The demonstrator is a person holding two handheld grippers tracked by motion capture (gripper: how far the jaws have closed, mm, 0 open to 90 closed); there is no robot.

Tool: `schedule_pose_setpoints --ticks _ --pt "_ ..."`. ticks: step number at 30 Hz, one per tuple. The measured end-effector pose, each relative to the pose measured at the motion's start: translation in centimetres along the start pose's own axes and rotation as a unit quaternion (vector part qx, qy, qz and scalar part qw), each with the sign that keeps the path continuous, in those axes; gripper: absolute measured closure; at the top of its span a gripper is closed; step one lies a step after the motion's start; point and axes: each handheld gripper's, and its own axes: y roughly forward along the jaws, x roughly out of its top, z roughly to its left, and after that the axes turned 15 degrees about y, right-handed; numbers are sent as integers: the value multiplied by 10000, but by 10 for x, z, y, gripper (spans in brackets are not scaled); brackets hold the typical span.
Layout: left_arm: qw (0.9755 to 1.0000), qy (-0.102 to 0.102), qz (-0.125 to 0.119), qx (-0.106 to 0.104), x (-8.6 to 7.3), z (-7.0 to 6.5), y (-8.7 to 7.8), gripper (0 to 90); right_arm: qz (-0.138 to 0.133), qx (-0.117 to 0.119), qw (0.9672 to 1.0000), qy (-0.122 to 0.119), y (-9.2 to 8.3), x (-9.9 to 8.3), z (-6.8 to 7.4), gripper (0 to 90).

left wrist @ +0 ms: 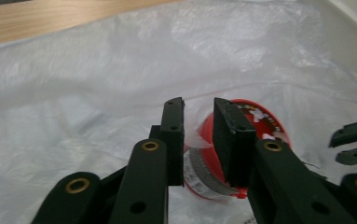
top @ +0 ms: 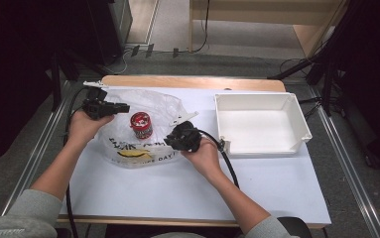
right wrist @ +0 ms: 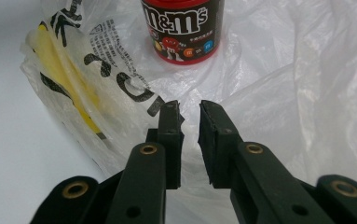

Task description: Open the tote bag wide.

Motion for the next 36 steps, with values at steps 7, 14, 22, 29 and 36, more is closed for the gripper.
schedule_pose_setpoints --ticks 7,14,22,29,36 --pt "9997 193 -33 -124 2 -17 -7 665 -57 36 10000 53 -4 2 -1 742" --pt "9995 265 24 -159 -6 -27 -10 646 -20 93 10000 3 -8 3 -1 698" --pt "9993 304 -91 -202 -15 -39 -15 583 -60 138 9999 66 -9 5 -2 626" --pt "9989 343 -103 -297 -22 -50 -18 540 -87 201 9998 40 -9 5 -2 613" --pt "9985 409 -202 -314 -34 -59 -20 467 -20 174 9998 18 -7 6 -3 540"
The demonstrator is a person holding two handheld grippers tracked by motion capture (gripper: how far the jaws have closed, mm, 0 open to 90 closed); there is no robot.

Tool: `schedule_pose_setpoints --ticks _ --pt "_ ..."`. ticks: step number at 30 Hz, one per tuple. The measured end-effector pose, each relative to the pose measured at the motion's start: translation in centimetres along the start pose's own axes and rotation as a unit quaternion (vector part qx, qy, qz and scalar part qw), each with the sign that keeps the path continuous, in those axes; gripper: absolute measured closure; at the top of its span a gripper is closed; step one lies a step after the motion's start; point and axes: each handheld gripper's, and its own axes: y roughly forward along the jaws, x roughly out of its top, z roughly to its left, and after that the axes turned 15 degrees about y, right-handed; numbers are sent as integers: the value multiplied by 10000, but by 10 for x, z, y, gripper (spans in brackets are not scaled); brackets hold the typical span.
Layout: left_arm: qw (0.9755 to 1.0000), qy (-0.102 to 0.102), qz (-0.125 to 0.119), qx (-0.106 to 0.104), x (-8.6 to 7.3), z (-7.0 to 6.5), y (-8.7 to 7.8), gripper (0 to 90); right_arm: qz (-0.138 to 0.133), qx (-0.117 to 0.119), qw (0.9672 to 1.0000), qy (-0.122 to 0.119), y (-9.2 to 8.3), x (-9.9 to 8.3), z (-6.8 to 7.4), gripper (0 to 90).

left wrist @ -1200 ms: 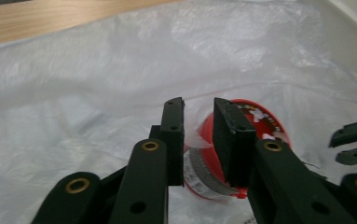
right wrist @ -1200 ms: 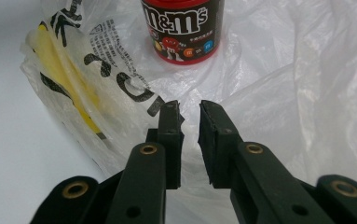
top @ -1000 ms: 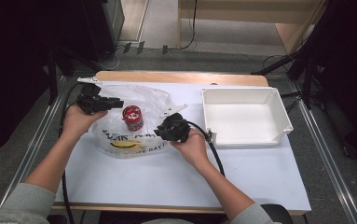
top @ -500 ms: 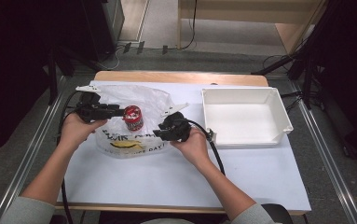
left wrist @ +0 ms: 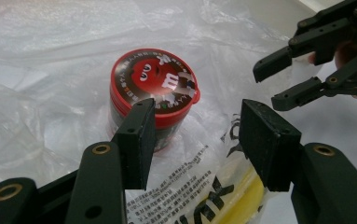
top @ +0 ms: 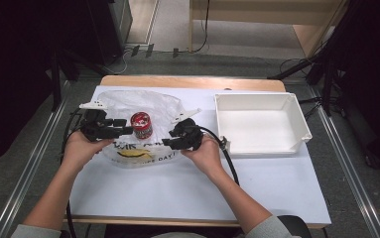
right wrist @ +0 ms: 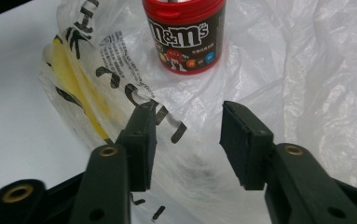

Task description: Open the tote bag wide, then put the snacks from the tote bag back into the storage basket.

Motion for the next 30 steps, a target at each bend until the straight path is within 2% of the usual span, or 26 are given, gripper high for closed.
schedule_pose_setpoints --ticks 2,9,13,20,30 --pt "9999 65 61 47 -4 -2 1 448 0 -10 10000 15 1 0 -1 494" --pt "9999 122 17 121 -14 -7 -4 407 46 24 10000 30 3 -1 -1 480" --pt "9999 66 -53 133 -19 -9 -8 400 21 35 10000 -20 3 -1 1 479" --pt "9999 27 40 94 -25 -9 -8 394 -28 45 10000 -26 7 1 3 467" --pt "9999 -24 110 35 -31 -10 -10 394 -18 97 9999 -60 13 14 9 451"
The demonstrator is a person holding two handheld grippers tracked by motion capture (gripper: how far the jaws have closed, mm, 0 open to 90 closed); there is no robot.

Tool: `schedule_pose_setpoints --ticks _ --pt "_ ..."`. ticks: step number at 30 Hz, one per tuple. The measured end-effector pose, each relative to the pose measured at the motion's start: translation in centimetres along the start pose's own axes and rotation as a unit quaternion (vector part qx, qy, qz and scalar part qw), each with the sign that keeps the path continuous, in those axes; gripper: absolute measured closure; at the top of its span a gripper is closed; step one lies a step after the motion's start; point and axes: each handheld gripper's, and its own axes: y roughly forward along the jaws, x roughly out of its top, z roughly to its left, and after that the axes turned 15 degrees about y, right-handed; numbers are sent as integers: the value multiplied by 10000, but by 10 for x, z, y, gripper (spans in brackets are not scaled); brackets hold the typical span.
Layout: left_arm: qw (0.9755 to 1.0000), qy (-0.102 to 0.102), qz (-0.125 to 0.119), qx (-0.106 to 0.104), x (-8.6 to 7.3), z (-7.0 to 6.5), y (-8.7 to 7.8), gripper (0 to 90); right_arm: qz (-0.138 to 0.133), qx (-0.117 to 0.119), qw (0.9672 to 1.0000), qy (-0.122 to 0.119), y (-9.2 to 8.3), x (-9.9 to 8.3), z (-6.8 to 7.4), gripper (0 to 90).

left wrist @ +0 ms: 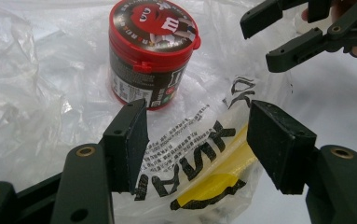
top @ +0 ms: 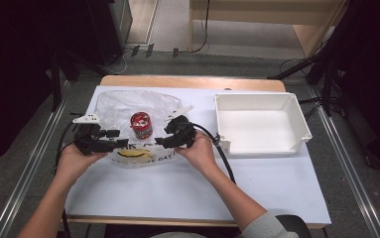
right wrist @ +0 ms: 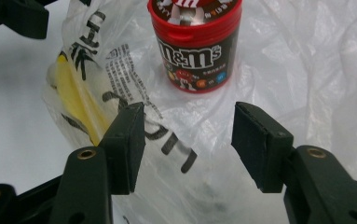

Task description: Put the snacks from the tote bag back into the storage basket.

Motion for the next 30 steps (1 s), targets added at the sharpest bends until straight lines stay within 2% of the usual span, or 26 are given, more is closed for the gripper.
schedule_pose_setpoints --ticks 3,6,12,15,22,30 --pt "10000 8 -8 -4 -1 1 -2 394 38 63 10000 53 3 3 1 447" --pt "10000 -14 -33 27 -1 2 -4 394 117 20 9999 36 7 7 1 443" --pt "10000 -17 -4 27 -2 4 -3 394 -30 24 10000 78 11 15 2 423" --pt "10000 -27 10 24 -3 4 -4 394 100 27 9999 129 18 18 2 415" --pt "10000 -33 18 42 -4 4 -5 394 5 -95 9999 46 29 27 6 385" --pt "10000 -58 -9 9 -5 4 -4 395 39 -72 9999 79 40 31 9 350"
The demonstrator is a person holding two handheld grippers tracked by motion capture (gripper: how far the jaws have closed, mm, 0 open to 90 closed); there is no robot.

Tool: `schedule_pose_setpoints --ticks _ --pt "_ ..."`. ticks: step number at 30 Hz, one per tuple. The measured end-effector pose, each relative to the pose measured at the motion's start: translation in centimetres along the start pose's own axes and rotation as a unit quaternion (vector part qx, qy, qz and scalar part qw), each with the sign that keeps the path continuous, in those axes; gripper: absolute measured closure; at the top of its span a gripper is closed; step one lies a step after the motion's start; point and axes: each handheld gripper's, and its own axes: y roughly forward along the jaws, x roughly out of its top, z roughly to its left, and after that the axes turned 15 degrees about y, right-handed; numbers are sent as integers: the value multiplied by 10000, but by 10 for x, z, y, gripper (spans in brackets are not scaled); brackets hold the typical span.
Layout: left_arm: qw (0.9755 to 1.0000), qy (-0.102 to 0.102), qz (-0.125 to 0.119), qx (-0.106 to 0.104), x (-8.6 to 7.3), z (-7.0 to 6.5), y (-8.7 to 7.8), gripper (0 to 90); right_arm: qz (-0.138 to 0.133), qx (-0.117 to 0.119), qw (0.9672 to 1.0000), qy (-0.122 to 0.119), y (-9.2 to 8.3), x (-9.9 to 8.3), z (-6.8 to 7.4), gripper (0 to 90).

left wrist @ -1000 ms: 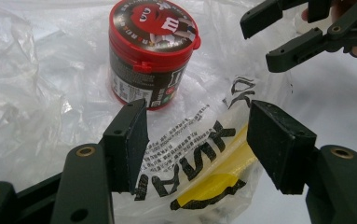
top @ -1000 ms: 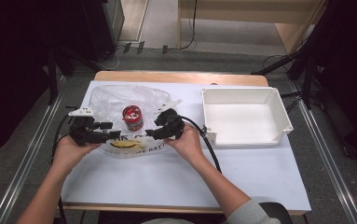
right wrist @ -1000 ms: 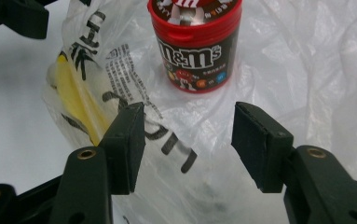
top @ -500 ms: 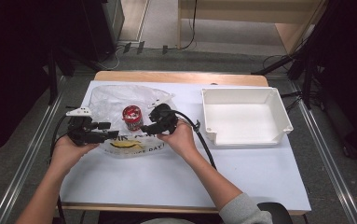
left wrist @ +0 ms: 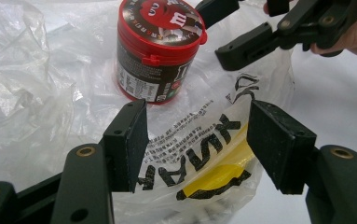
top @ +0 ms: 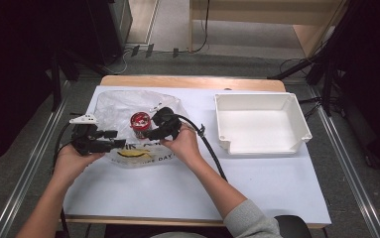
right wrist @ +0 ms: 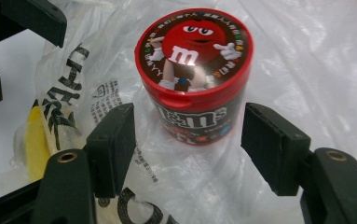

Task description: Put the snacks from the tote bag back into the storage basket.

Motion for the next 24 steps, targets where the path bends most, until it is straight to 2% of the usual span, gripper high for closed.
schedule_pose_setpoints --ticks 2,8,16,20,24 --pt "10000 14 7 -3 0 0 0 394 -21 -43 10000 -40 5 1 2 330" --pt "10000 -7 -10 -37 0 0 2 395 -121 -73 9999 99 12 2 2 291" --pt "10000 -30 11 -3 0 1 2 395 -180 -283 9994 35 26 4 5 266" --pt "10000 -42 29 -1 -1 2 2 395 -224 -350 9990 131 34 4 7 252" --pt "10000 -70 36 -19 -2 3 3 396 -228 -458 9986 128 41 5 9 237"
